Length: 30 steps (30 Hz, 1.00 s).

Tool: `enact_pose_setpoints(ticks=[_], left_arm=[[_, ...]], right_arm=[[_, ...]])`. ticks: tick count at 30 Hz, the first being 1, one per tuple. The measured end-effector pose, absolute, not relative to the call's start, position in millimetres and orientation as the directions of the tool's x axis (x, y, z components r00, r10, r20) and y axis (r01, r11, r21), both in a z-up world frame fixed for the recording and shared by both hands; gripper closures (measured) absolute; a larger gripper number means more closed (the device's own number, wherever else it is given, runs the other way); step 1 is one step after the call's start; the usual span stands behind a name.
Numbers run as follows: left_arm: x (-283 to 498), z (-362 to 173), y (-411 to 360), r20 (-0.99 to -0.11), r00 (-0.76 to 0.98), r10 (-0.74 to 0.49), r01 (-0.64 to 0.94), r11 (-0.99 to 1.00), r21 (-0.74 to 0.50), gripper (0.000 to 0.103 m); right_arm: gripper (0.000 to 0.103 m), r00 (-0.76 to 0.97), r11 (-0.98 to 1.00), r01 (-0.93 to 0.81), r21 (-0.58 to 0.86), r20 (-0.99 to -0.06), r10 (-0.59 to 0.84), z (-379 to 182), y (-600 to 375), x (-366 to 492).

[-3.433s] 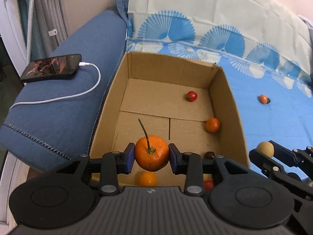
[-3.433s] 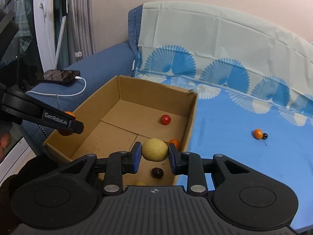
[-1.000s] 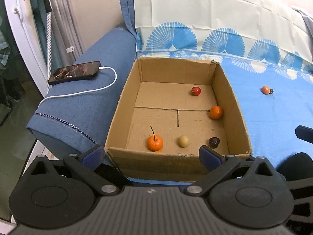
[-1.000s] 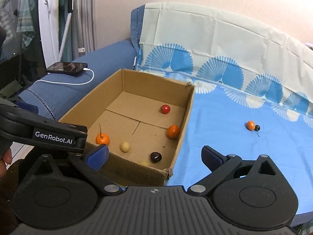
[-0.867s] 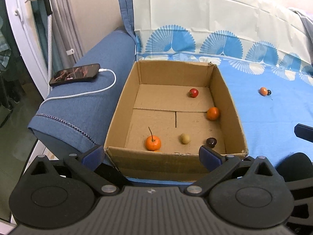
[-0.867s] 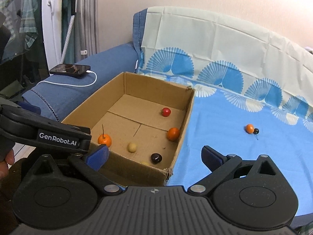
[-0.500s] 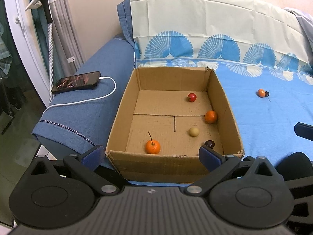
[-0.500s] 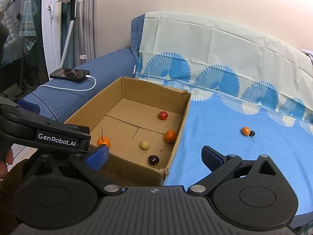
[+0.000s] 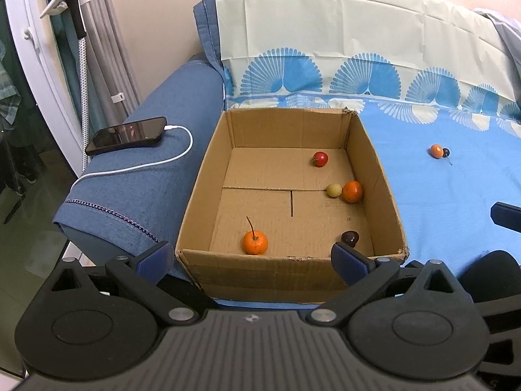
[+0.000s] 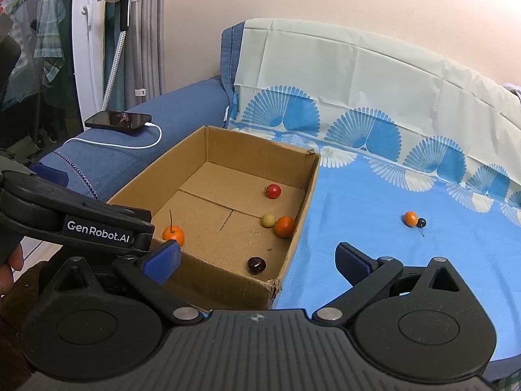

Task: Organize fruits
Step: 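Lift both open tools out of the box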

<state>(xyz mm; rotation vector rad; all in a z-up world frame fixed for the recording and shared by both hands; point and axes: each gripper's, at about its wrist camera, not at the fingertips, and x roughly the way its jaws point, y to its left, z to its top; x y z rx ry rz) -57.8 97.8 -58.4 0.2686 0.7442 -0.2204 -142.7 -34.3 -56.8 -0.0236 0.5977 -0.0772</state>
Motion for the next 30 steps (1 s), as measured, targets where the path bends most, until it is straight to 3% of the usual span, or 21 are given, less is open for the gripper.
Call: enact_pose_setpoints(ticks=[17, 30], left_arm=[[-45, -70, 87, -0.727, 0.681, -0.089, 0.313, 0.933, 0.178, 0.0], [-25, -82, 25, -0.771, 0.628, -0.1, 0.412, 0.884, 0.221, 0.0]], right_arm=[[0.003, 0.803, 0.997, 0.067, -0.025, -0.592, -0.069, -68, -43, -129], [0.001, 0.793, 0.978, 0.208, 0.008, -0.587, -0.164, -85, -102, -131]])
